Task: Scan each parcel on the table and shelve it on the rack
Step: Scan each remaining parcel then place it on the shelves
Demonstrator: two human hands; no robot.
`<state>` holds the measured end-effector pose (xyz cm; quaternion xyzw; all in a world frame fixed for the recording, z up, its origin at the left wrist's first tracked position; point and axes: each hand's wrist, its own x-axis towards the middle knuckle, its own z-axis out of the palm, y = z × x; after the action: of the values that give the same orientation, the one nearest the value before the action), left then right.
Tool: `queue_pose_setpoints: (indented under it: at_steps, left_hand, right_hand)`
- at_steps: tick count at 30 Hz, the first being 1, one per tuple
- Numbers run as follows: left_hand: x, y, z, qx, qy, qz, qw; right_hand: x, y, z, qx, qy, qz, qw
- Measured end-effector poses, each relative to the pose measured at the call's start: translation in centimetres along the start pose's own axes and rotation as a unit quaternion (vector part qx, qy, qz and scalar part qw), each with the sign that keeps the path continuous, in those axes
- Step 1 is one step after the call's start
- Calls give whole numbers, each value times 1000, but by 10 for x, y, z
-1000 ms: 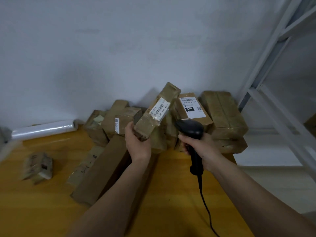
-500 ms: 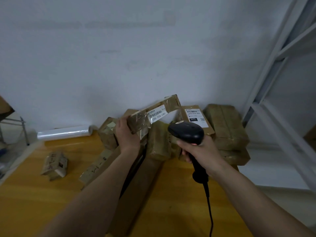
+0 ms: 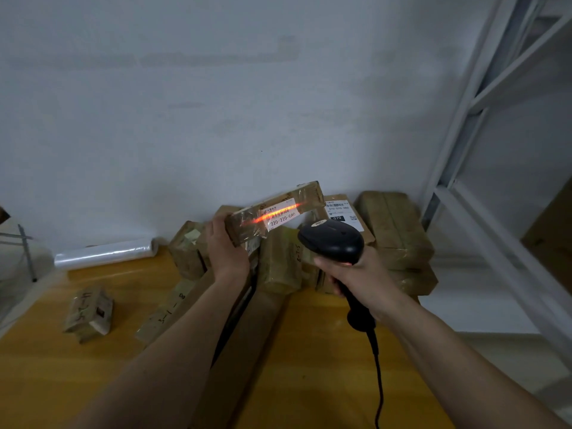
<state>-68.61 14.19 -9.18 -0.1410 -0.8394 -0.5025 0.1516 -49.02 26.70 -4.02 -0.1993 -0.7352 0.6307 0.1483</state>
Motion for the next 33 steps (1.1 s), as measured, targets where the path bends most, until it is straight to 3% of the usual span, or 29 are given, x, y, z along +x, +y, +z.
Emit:
queue_pose_setpoints:
  at_steps: [18, 28, 33]
  left_hand:
    - [-13, -16, 20, -58, -98, 2, 993]
    - [-65, 11, 6, -107, -118, -17, 987]
    - [-118, 36, 2, -125, -130, -24, 983]
  right_hand:
    - [-27, 21, 18, -4, 94, 35, 995]
    - [-80, 30, -9, -38, 103, 40, 993]
    - [-133, 34, -37, 11, 121, 38, 992]
